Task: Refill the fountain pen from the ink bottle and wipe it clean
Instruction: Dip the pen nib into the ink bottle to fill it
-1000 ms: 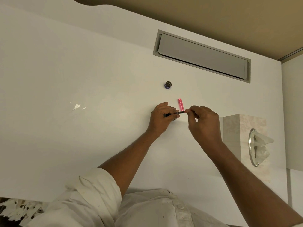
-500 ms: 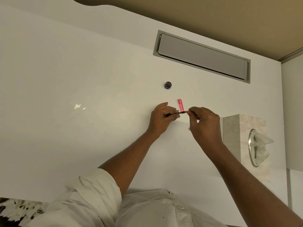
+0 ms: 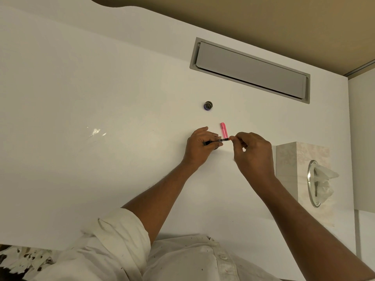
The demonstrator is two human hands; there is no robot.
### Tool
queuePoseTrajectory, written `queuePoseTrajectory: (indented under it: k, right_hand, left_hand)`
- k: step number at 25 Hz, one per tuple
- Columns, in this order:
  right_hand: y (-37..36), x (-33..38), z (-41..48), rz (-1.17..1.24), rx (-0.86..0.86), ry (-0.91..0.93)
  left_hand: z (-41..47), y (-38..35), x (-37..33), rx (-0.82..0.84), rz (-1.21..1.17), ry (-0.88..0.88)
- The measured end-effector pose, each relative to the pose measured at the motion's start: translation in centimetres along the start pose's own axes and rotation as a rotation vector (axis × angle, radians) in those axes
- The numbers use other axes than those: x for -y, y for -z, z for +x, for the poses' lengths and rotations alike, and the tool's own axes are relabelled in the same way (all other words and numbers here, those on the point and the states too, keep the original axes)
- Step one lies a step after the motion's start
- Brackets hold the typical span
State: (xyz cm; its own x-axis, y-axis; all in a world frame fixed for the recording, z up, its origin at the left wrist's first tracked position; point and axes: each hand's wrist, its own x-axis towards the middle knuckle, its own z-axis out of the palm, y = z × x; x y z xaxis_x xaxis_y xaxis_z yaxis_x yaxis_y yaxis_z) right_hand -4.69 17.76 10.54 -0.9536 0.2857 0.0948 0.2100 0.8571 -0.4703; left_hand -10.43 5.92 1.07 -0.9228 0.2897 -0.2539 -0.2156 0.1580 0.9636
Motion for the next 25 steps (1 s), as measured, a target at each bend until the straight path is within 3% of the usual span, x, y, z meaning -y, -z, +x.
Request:
queuePoseTrajectory:
  k: [25]
  right_hand:
    - [-1.04, -0.24, -0.57, 0.09, -0.079, -0.02]
  left_hand:
    - [0.02, 0.1, 0.07, 0.002, 0.003, 0.0]
